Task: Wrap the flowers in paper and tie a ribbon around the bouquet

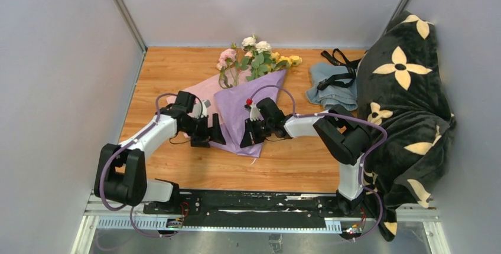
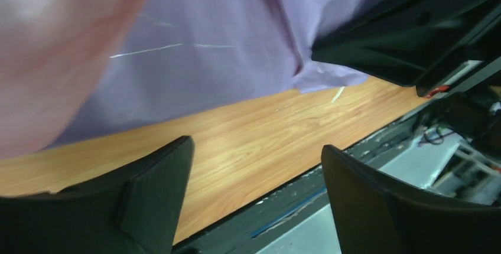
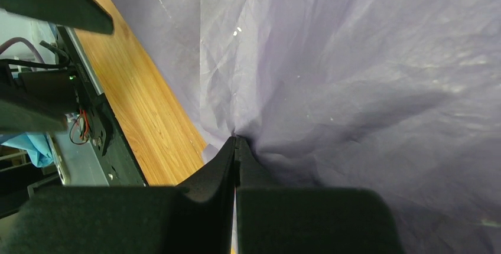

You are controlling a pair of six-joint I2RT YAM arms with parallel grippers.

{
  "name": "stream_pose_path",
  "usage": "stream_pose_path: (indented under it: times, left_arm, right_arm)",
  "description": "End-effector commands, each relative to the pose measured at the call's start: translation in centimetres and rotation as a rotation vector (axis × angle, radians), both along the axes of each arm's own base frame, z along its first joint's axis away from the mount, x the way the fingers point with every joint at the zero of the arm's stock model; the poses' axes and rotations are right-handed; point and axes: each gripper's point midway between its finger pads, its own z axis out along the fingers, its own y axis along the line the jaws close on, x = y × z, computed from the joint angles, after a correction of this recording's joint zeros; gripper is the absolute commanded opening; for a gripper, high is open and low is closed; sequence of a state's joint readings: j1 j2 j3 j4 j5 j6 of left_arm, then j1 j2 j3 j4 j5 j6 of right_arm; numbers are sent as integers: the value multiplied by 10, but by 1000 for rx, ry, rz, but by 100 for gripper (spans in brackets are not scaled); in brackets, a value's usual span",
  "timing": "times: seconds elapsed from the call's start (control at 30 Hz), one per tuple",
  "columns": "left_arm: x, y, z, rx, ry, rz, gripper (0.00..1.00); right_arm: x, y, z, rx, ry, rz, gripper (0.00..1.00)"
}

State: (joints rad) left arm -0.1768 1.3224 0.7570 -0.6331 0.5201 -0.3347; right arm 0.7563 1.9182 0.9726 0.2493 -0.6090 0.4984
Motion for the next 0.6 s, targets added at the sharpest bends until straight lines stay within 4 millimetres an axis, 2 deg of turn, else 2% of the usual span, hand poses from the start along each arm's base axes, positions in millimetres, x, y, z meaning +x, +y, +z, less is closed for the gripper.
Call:
stream_pose_path:
  times: [0.0, 0.03, 0.07, 0.13, 0.2, 0.3, 0.37, 0.47, 0.57]
  left_arm:
    - [3, -39, 9, -97, 0, -61, 60]
    - [6, -49, 17, -126, -17, -79, 36]
    - [10, -56, 22, -136, -48, -89, 18]
    - [24, -58, 20, -114, -125, -83, 1]
    - [28, -49, -1, -41, -113, -48, 0]
    - [14, -33, -45, 68, 14, -30, 0]
    - [21, -24, -57, 136, 12, -30, 0]
    - [37, 2, -67, 271, 22, -13, 0]
    - [32, 33, -81, 276, 142, 70, 0]
  right_arm:
    - [16, -21, -37, -156, 2, -112, 0]
    - [16, -20, -36, -161, -2, -113, 0]
    - [16, -20, -36, -166, -4, -116, 0]
    - [16, -19, -36, -172, -8, -118, 0]
    - [17, -19, -36, -175, -9, -123, 0]
    - [16, -22, -37, -186, -12, -123, 0]
    - [15, -24, -39, -196, -11, -121, 0]
    - [14, -27, -41, -206, -17, -126, 0]
    - [12, -28, -42, -203, -18, -125, 0]
